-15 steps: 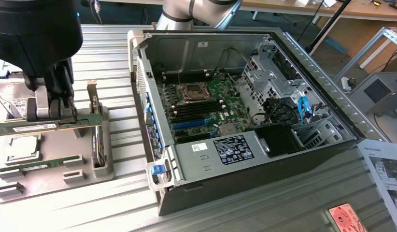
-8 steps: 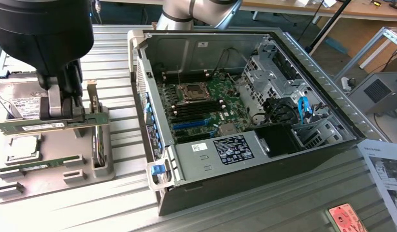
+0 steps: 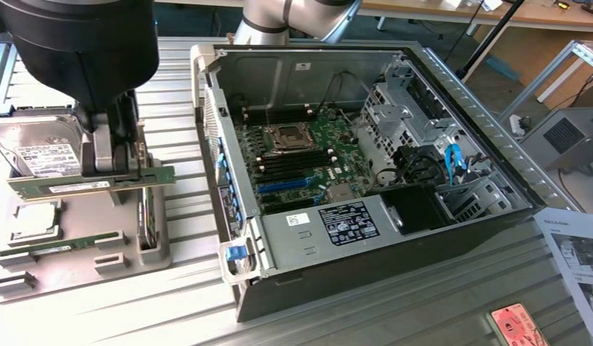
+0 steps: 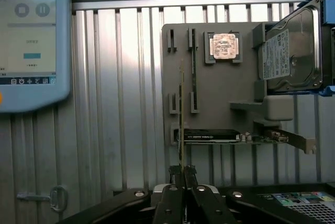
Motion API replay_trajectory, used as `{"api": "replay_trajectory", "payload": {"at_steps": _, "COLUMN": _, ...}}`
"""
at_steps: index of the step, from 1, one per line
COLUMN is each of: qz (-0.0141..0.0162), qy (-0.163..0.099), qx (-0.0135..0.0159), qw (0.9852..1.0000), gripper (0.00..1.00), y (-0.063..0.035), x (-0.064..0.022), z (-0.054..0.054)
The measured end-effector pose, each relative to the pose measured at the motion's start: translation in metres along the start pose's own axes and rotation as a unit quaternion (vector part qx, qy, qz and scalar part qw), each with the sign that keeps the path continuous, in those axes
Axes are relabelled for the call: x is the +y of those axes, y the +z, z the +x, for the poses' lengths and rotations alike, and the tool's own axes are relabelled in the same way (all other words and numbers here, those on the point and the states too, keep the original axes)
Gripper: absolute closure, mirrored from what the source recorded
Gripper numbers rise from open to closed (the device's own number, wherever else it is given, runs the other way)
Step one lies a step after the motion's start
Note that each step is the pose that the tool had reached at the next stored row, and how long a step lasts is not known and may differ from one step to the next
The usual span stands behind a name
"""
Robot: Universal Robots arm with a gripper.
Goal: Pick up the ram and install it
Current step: 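Pick up the ram and move it above insertion slot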
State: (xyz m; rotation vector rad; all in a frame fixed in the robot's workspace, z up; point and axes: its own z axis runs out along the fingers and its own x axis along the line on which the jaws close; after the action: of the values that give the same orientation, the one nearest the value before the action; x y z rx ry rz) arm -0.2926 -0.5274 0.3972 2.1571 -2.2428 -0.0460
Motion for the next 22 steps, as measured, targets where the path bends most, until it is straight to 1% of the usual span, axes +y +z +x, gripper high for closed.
{"api": "replay_trajectory", "payload": {"at_steps": 3, "qz": 0.0000, "qy": 0.000, "qx": 0.0000, "qw": 1.0000, "gripper": 0.88, "y": -0.0002, "x": -0.0049, "z": 0.000}}
{"api": "replay_trajectory", "payload": {"at_steps": 22, "qz": 0.0000, "qy": 0.000, "qx": 0.0000, "qw": 1.0000, "gripper": 0.88, "y": -0.0019, "x": -0.0451, "z": -0.002}}
